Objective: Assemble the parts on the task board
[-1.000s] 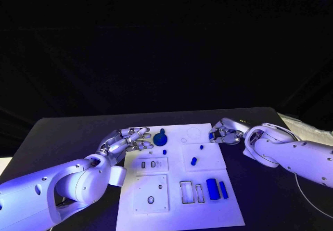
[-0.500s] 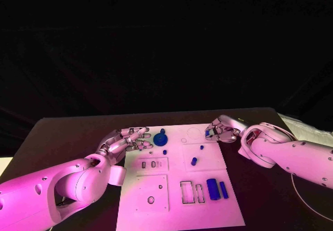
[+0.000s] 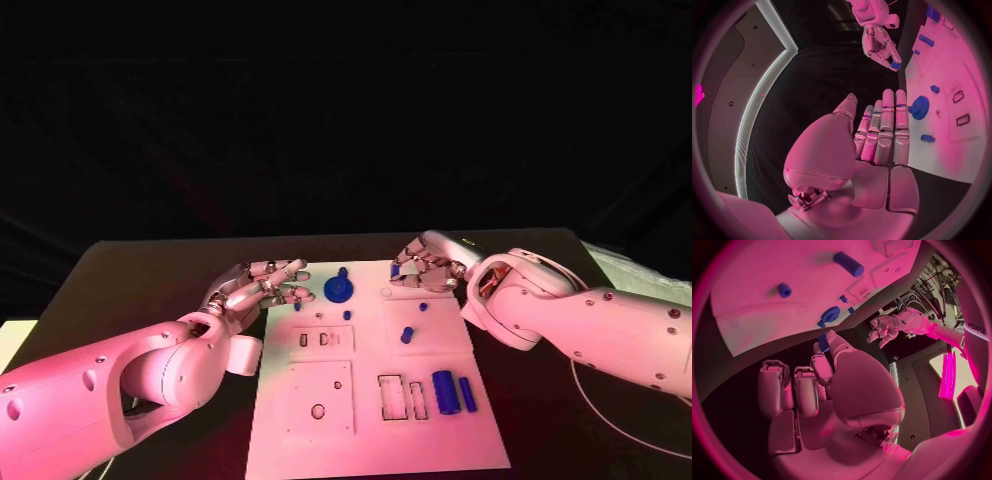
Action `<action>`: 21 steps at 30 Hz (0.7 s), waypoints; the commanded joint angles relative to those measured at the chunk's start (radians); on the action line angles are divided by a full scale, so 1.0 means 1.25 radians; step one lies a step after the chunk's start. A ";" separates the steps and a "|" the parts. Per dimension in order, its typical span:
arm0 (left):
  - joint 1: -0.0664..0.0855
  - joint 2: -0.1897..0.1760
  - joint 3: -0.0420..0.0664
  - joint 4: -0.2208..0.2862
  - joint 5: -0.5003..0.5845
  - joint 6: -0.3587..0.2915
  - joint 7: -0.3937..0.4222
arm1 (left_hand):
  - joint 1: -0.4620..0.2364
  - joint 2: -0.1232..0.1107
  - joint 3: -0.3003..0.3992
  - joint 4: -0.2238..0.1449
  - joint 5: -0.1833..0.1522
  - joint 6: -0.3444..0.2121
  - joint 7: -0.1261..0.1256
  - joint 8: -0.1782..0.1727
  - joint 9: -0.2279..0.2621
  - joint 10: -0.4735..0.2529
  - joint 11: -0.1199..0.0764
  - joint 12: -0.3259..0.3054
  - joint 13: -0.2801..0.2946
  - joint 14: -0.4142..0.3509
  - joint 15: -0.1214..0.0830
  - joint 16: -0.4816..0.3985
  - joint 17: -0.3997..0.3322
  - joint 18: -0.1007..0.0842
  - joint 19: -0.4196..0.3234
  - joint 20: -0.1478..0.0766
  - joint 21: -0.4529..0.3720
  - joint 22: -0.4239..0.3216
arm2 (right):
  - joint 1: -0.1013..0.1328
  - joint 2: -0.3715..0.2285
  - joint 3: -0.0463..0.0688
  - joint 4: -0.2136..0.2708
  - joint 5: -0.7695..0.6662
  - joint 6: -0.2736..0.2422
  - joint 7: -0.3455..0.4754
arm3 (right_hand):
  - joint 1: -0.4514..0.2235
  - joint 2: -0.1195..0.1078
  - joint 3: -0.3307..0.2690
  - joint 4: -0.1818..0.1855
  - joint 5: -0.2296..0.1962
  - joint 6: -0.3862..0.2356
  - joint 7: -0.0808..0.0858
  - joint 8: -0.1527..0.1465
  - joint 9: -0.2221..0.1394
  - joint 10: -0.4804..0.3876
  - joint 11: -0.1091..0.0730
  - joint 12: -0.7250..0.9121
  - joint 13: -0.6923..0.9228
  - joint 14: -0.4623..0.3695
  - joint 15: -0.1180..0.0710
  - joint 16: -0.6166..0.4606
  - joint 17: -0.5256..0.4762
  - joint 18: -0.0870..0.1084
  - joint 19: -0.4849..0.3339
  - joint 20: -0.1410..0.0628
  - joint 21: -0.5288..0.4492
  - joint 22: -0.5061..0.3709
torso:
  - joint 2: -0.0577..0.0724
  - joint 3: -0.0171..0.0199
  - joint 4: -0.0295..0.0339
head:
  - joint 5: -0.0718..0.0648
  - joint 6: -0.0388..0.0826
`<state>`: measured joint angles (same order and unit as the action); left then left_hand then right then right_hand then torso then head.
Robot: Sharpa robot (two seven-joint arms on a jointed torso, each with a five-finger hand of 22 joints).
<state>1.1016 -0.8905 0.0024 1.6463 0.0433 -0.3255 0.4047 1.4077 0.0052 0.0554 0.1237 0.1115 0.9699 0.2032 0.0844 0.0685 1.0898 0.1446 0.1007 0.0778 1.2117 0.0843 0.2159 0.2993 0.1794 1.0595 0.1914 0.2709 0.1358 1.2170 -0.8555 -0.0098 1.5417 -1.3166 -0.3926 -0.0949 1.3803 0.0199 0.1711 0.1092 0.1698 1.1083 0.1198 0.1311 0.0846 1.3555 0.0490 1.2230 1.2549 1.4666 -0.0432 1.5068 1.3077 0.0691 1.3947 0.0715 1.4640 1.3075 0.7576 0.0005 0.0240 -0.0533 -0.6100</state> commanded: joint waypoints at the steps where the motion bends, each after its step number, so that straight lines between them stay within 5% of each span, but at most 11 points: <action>1: 0.000 0.003 0.001 -0.008 0.001 0.014 0.011 | 0.007 0.000 0.000 -0.004 0.001 0.001 0.004 -0.004 0.000 -0.001 0.002 -0.003 -0.001 -0.002 0.002 -0.005 0.001 0.001 0.006 0.002 -0.001 0.001 | -0.006 0.025 -0.001 0.015 -0.075 0.015 -0.062 | -0.002 0.004 0.002 0.003 0.007 0.030 -0.024 0.006 0.010 0.029 -0.030 -0.003 -0.006 0.062 -0.007 0.002 0.107 -0.010 0.002 -0.005 0.005 0.015 | -0.006 -0.0042 0.0066 | 0.008 -0.012; 7: 0.000 0.004 0.001 -0.024 0.001 0.013 0.014 | 0.007 0.000 0.000 -0.004 0.001 0.001 0.004 -0.004 0.000 -0.001 0.002 -0.003 -0.001 -0.002 0.002 -0.005 0.001 0.001 0.006 0.002 -0.001 0.001 | -0.027 0.086 -0.004 0.026 -0.142 0.033 -0.096 | 0.000 0.005 0.005 0.001 0.012 0.026 -0.023 0.003 0.009 0.027 -0.030 -0.007 -0.008 0.061 -0.007 0.001 0.104 -0.010 0.001 -0.006 0.005 0.014 | -0.009 -0.0097 0.0133 | 0.015 -0.022; 21: 0.000 0.000 0.001 -0.022 0.001 0.012 0.012 | 0.007 0.000 0.000 -0.004 0.001 0.001 0.004 -0.004 0.000 -0.001 0.002 -0.003 -0.001 -0.002 0.002 -0.005 0.001 0.001 0.006 0.002 -0.001 0.001 | -0.073 0.160 -0.009 0.012 -0.224 0.105 -0.122 | 0.003 0.003 0.009 -0.003 0.015 0.024 -0.023 0.002 0.009 0.023 -0.030 -0.012 -0.012 0.060 -0.007 -0.002 0.099 -0.009 -0.002 -0.007 0.003 0.009 | -0.006 -0.0072 0.0093 | 0.031 -0.028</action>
<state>1.1011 -0.8906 0.0024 1.6155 0.0433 -0.3256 0.4077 1.4077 0.0052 0.0554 0.1237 0.1115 0.9699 0.2032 0.0844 0.0685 1.0898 0.1446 0.1007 0.0778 1.2117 0.0843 0.2159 0.2992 0.1794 1.0595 0.1914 0.2709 0.1358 1.1281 -0.6583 -0.0204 1.5580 -1.5382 -0.3125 -0.2218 1.3771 0.0168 0.1796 0.1061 0.1859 1.1047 0.1162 0.1309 0.0847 1.3574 0.0471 1.2111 1.2429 1.4665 -0.0430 1.5067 1.3074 0.0691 1.3911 0.0680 1.4640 1.3081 0.7488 -0.0095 0.0362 -0.0159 -0.6447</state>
